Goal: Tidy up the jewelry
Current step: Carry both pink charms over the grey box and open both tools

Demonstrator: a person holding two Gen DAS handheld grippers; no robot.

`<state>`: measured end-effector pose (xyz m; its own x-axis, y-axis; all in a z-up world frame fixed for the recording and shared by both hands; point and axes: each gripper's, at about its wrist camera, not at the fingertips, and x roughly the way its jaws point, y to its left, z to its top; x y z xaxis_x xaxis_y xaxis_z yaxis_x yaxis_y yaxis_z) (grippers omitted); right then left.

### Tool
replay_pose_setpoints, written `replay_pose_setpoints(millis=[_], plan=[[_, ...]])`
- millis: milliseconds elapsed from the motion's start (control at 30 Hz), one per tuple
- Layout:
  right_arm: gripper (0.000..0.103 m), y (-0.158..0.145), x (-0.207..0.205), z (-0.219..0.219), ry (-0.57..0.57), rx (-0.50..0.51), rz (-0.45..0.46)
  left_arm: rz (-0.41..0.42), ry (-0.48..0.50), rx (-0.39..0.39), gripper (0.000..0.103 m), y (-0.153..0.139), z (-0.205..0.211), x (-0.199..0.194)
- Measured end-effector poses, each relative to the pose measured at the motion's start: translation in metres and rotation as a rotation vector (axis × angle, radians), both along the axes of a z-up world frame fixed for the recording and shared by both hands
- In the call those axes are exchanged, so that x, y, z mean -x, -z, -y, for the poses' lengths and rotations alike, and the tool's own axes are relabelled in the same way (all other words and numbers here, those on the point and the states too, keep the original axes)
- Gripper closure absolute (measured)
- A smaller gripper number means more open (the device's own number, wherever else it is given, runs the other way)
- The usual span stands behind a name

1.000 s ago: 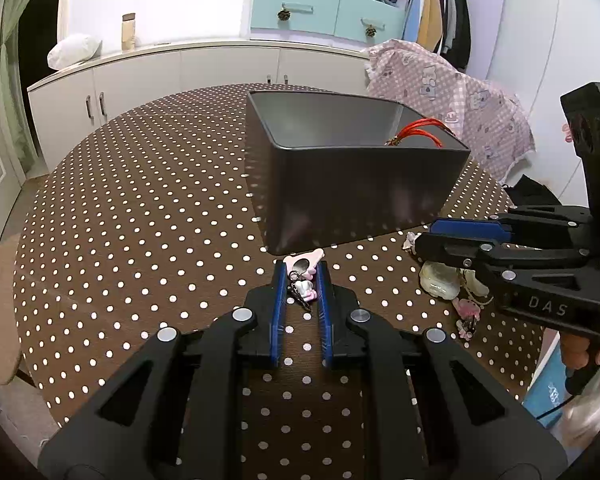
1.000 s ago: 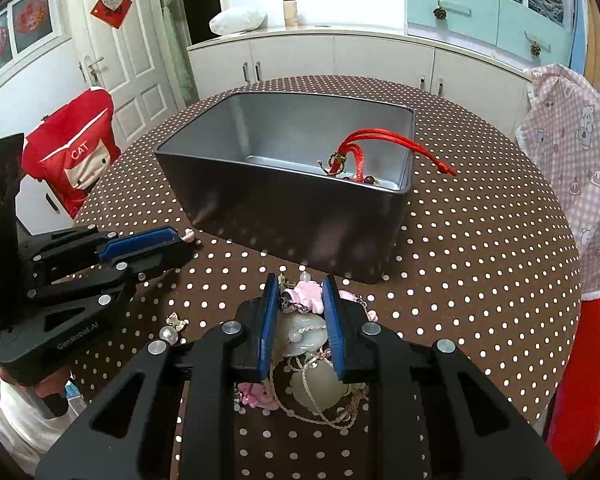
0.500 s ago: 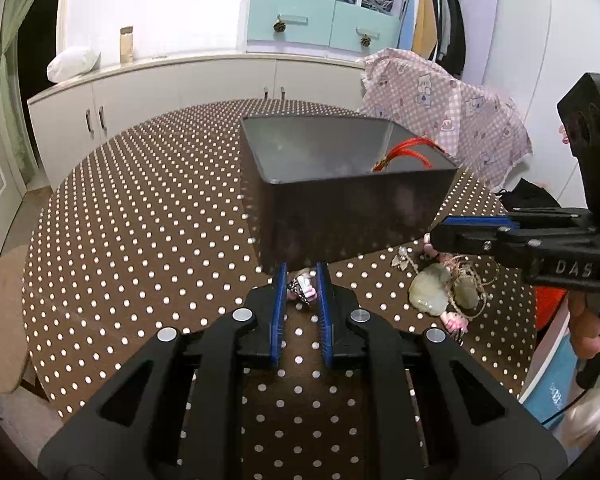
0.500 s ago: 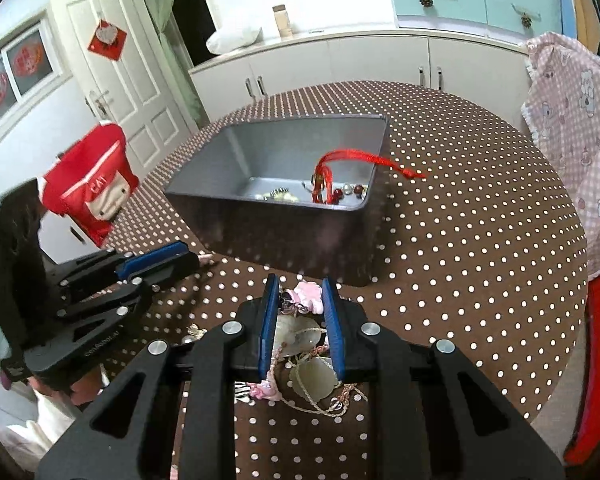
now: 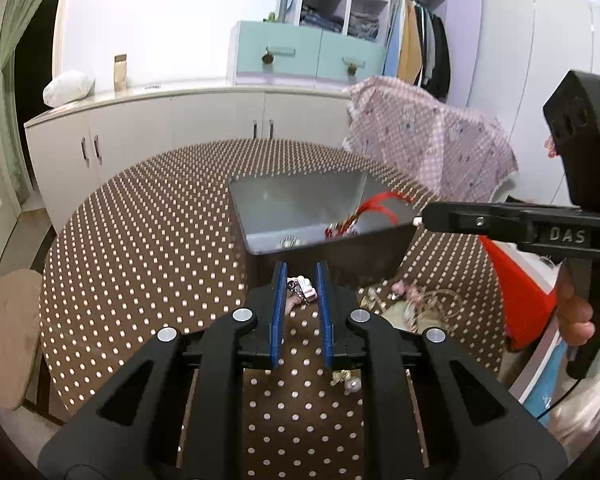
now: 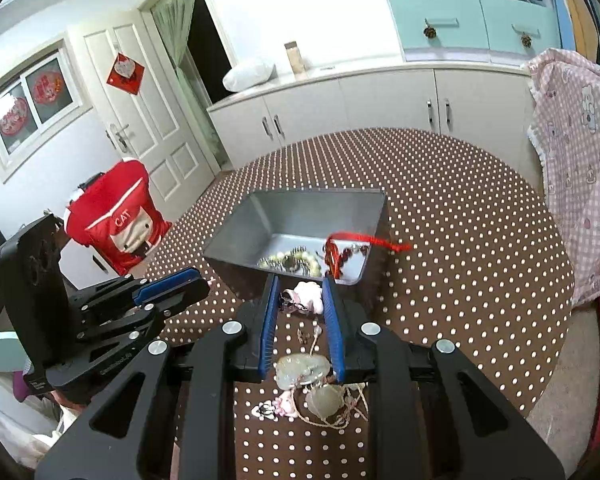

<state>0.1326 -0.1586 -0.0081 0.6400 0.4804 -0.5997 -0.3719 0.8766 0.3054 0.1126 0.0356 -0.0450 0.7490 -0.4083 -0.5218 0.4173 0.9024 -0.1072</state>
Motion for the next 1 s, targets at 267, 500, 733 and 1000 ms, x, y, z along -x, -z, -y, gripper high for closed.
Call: replay_pose_setpoints(millis=[267, 500, 733, 1000], plan=[[0.083, -0.013, -0.01, 0.005, 0.002, -0.025, 0.041, 0.085, -0.01, 0.001, 0.088, -0.028, 0.006, -0.002], [0.083, -0.017, -0.023, 0.002, -0.033, -0.024, 0.052, 0.094, -0.008, -0.001, 0.088, -0.033, 0.017, -0.02], [0.081, -0.015, -0.035, 0.004, -0.064, -0.051, 0.026, 0.065, -0.065, -0.06, 0.07, -0.029, 0.024, -0.037], [0.067, -0.012, -0.034, 0.014, -0.029, -0.052, 0.022, 0.067, -0.087, -0.039, 0.037, -0.031, 0.012, -0.038]])
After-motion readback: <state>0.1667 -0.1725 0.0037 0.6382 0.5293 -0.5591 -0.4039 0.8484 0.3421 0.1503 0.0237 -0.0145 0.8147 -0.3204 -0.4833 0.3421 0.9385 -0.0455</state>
